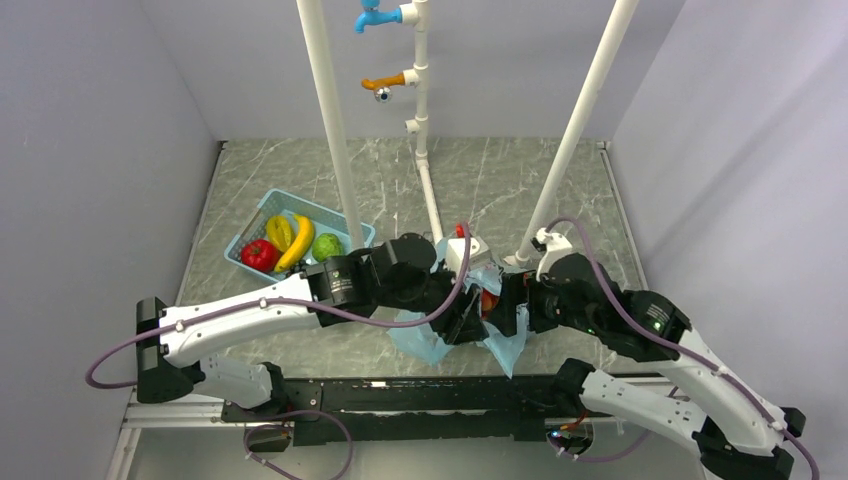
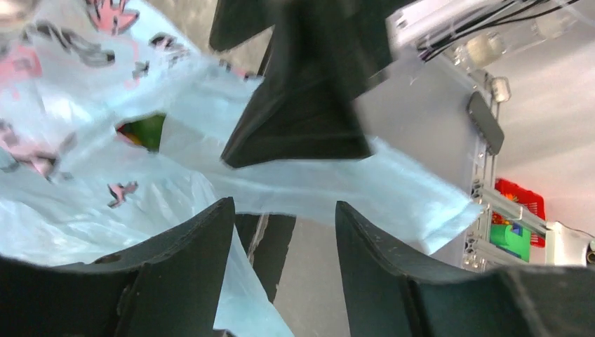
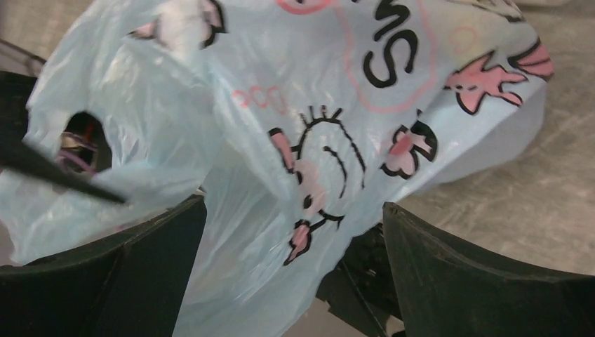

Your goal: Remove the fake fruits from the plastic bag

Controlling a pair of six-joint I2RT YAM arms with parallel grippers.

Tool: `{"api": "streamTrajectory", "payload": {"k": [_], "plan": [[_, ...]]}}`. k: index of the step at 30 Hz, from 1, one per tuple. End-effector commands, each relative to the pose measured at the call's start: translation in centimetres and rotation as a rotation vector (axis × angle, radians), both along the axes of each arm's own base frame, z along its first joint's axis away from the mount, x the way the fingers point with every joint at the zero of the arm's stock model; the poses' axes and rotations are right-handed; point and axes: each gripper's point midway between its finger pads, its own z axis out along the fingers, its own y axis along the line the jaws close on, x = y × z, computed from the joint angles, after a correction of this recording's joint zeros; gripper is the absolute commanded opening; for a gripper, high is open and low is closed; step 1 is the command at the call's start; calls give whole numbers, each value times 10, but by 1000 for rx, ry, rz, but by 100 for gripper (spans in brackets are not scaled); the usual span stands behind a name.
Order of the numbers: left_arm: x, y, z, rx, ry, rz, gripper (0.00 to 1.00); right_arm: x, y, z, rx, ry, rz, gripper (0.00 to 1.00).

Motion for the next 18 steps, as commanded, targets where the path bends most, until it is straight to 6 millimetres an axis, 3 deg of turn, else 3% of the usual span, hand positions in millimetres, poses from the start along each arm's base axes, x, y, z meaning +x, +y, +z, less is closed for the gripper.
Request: {"api": "streamTrajectory", "payload": {"k": [1,4,7,14,18], "plan": [[7,8,-6,3,-36,96,65,2,18,48,208,-99,24,100],[13,22,-24,85,-72,162,75,5,18,62,247,-139,7,100],[22,35,-35,156,-99,224,77,1,18,57,244,-123,24,100],[60,55,-63,367,-214,402,71,-30,32,9,219,70,145,100],[92,80,-84,558,-295,568,65,-45,23,-17,165,175,139,100]]}}
